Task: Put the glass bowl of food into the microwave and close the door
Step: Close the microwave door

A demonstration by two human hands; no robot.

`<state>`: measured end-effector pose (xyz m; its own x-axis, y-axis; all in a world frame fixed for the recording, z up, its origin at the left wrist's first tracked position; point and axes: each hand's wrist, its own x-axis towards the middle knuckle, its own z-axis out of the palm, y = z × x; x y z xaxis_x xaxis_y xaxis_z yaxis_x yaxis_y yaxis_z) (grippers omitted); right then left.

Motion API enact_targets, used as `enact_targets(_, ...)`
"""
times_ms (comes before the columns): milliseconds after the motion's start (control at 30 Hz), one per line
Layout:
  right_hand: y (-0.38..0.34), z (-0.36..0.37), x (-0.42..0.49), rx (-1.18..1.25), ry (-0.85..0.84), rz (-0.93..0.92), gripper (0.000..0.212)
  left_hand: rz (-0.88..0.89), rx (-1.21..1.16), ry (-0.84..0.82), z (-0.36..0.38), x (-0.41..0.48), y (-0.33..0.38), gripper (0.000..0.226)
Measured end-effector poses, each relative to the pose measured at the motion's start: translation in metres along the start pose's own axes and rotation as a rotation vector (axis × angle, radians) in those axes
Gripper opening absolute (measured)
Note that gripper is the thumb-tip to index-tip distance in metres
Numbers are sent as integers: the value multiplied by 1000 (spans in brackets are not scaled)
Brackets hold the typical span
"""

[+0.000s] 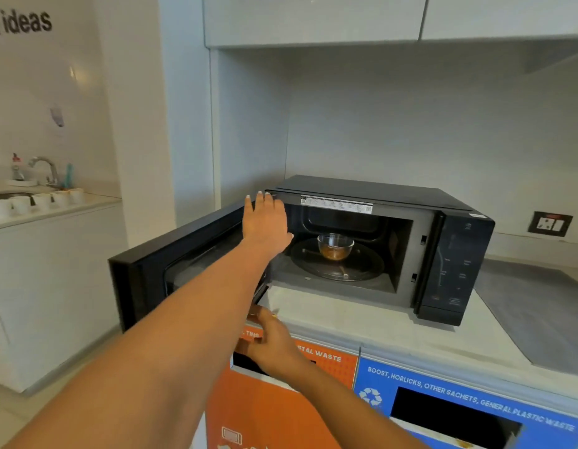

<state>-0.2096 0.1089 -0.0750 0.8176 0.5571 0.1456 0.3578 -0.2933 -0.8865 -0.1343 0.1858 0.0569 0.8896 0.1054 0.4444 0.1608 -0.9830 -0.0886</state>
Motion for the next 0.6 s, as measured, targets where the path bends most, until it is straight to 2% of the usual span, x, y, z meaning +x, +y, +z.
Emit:
enact_targets(200, -26, 24, -11, -24, -57, -81, 59, -220, 77, -115, -21, -16, -29, 80)
enact_targets(300, -31, 32, -15, -27, -80, -118, 64, -331, 48, -229, -26, -23, -39, 80)
enact_targets(467, -36, 43, -23, -32, -88, -138, 77, -257, -34, -303, -38, -31, -52, 64)
enact_targets(600, -31, 42, -30, 6, -39, -168, 77, -241, -51, -387, -52, -35, -49, 68)
